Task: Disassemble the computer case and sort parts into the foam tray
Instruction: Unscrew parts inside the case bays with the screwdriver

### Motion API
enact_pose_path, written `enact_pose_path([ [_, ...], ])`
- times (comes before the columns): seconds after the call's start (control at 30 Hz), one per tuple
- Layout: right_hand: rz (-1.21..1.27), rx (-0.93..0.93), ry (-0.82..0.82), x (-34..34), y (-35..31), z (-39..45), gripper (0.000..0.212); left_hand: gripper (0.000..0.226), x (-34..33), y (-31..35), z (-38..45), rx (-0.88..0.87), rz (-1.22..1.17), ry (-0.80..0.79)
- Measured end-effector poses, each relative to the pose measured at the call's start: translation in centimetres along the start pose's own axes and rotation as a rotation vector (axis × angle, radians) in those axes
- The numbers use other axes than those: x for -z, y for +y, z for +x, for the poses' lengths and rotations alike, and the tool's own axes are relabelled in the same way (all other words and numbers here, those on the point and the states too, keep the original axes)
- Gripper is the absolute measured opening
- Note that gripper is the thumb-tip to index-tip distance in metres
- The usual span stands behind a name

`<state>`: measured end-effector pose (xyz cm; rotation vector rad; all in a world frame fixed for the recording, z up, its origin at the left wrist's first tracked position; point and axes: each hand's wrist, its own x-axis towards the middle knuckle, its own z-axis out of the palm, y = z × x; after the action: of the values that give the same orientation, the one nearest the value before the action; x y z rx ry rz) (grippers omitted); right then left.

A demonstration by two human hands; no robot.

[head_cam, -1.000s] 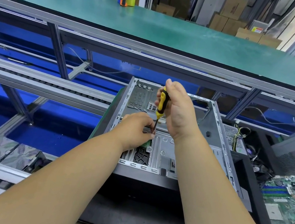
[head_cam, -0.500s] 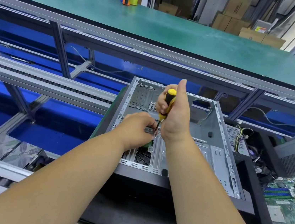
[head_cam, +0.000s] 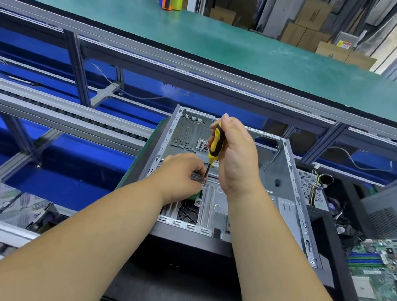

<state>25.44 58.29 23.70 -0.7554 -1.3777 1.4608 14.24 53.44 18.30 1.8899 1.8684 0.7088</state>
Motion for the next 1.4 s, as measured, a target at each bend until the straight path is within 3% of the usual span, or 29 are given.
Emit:
enact_pose_path([
  [0.17,0.091,0.005,0.003,0.1,0.0,-0.2,0.034,0.017,-0.2,-0.1,0.0,0.002,0.008,0.026],
  [0.27,0.12,0.017,0.009,-0.2,0.3,-0.1,0.026,0.023,-0.3,-0.2,0.0,0.002,0.009,0.034],
  [0.33,0.136,0.005,0.007,-0.5,0.6,0.0,0.025,0.014,-0.4,-0.3,0.1,0.004,-0.011,0.041],
  [0.63,0.236,-0.03,0.055,-0.7,0.8,1.8,0.043,0.007,-0.4,-0.4,0.2,0.015,-0.038,0.031],
  [0.9,0.286,-0.067,-0.141,-0.2,0.7,2.3,0.053,0.01,-0.3,-0.3,0.3,0.013,-0.02,0.024],
  [1.0,0.27,-0.034,-0.198,-0.3,0.7,1.7,0.039,0.005,-0.5,-0.4,0.3,0.003,-0.032,0.056],
  [1.2,0.087,-0.006,-0.048,0.8,0.3,0.8,0.026,0.009,-0.5,-0.5,0.2,-0.015,-0.029,0.063],
  [1.4,0.129,-0.007,0.011,0.2,0.4,0.3,0.054,0.017,-0.5,-0.4,0.2,0.001,-0.018,0.063],
])
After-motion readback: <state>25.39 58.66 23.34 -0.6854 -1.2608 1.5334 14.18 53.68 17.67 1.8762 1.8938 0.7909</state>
